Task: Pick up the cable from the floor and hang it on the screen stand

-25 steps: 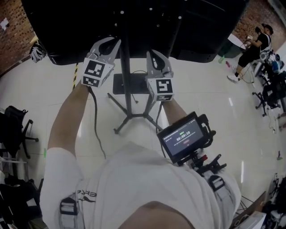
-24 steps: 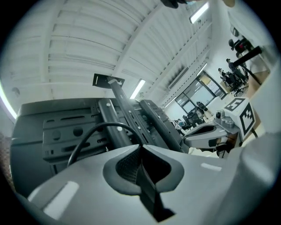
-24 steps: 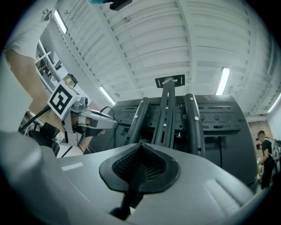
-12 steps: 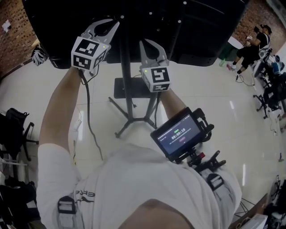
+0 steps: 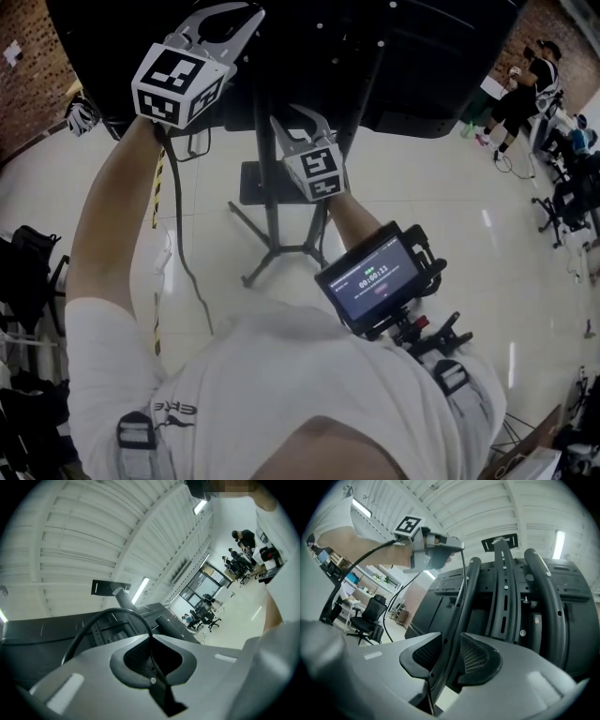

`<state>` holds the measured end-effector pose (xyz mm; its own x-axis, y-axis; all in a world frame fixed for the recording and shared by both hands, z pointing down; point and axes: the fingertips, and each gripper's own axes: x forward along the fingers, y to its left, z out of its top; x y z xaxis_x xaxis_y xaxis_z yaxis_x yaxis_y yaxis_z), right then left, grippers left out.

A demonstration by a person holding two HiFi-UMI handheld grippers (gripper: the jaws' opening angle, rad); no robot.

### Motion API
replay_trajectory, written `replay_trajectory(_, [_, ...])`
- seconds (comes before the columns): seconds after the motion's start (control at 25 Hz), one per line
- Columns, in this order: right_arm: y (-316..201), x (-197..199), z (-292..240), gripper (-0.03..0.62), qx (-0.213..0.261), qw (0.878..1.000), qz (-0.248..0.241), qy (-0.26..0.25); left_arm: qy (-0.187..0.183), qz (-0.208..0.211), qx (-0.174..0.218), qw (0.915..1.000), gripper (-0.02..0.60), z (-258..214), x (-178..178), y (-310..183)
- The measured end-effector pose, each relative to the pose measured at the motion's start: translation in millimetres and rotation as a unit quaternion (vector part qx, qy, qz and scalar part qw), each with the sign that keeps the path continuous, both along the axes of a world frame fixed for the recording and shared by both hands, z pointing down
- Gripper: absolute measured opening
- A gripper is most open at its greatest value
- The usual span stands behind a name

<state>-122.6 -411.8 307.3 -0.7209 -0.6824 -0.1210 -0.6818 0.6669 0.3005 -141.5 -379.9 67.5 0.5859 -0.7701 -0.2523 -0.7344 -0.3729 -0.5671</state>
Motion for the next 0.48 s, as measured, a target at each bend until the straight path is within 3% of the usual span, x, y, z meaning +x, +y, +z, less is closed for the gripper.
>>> replay_trajectory(0.48, [-24.4,20.5,49.7,0.119,-0.061,0.997,0.047,0.009,-0.015,0.038,0.040,0.9984,0.012,-50.0,32.9,23.7])
